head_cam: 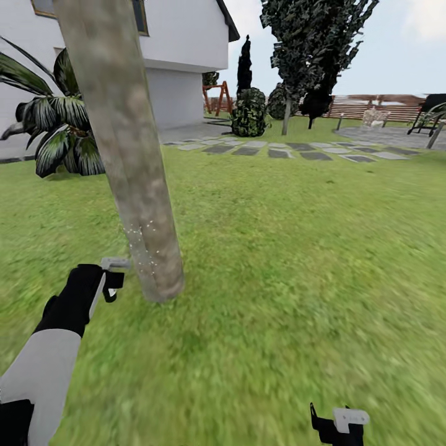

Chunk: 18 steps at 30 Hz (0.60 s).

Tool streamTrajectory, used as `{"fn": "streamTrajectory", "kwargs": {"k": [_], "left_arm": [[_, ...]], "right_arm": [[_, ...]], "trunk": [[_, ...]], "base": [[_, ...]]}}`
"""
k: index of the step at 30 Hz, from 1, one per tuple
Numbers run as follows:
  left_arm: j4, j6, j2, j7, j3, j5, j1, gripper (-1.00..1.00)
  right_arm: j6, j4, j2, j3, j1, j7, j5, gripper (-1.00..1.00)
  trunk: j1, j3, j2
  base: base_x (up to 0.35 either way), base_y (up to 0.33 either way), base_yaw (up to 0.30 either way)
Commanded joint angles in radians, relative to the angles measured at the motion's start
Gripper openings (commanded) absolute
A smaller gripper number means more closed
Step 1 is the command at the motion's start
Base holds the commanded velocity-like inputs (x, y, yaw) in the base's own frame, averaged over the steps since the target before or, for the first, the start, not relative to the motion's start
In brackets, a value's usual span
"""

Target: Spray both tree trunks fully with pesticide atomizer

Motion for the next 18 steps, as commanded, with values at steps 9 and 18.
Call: {"fn": "streamTrajectory", "kwargs": {"k": [9, 18], "left_arm": [[0.000, 0.000, -0.056, 0.004, 0.003, -0.013, -0.003, -1.00], [0.002, 0.001, -0.061, 0.005, 0.002, -0.012, -0.003, -1.00]], "right_arm": [[0.000, 0.001, 0.000, -0.001, 0.000, 0.000, 0.001, 1.00], [0.000, 0.000, 0.000, -0.001, 0.000, 0.000, 0.000, 1.00]], "trunk": [[0.000, 0.000, 0.000], [0.000, 0.000, 0.000]], "base": [[0.040, -0.276, 0.098], [0.108, -0.276, 0.000]]}}
